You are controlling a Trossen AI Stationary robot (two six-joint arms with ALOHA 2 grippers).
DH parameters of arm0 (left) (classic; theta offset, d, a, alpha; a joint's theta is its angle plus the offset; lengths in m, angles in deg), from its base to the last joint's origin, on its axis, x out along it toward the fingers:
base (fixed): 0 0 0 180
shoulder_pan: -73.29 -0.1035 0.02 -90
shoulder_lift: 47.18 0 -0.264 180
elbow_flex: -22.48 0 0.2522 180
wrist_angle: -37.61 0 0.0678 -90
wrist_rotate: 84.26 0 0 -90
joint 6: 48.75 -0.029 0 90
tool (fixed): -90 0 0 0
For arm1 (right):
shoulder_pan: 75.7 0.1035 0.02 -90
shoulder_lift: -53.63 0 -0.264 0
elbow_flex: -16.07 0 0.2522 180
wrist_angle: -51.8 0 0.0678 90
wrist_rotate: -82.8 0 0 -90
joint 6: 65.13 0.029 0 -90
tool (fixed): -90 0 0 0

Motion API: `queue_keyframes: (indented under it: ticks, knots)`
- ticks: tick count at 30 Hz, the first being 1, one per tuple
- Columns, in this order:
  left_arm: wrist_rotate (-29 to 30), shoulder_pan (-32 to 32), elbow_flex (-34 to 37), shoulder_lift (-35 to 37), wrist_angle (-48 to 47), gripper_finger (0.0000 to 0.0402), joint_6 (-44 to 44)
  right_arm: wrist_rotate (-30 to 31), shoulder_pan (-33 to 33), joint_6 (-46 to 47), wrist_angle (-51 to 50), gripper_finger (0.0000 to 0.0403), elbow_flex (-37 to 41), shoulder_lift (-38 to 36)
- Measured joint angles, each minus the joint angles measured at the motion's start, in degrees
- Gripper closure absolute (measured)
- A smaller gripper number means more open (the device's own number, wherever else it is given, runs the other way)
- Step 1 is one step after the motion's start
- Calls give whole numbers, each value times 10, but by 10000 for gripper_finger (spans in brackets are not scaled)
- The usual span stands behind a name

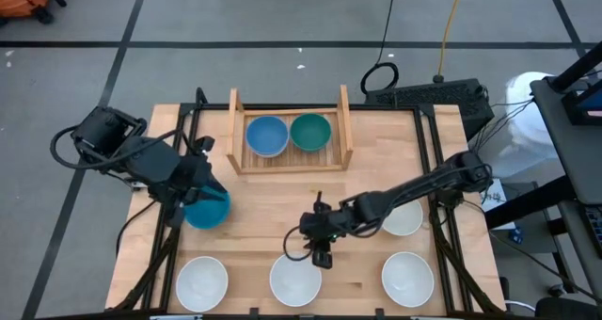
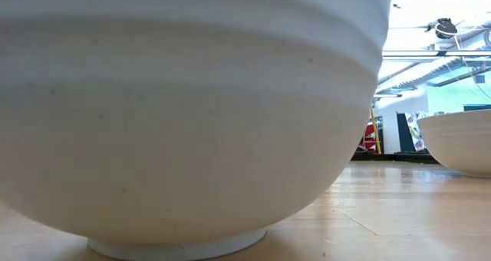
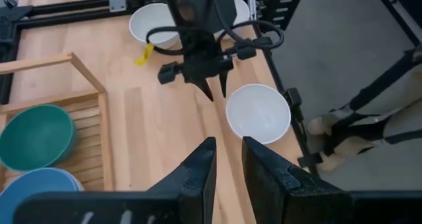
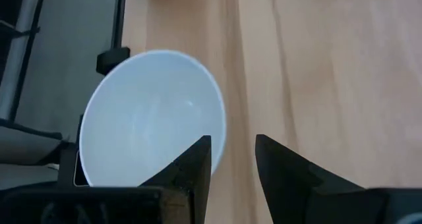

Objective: Place and stack bowls onto a shelf
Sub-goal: Stack the white bowl on the green bowl on the shelf

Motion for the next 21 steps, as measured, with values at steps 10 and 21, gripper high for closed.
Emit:
queue_keyframes:
  ticks: [10,21]
  knots:
    - [15,4,0,0,0,323,31,-12,27,-5,-2,289,0,31]
    - [26,4,0,0,0,323,47,-33,27,-12,2,289,0,66]
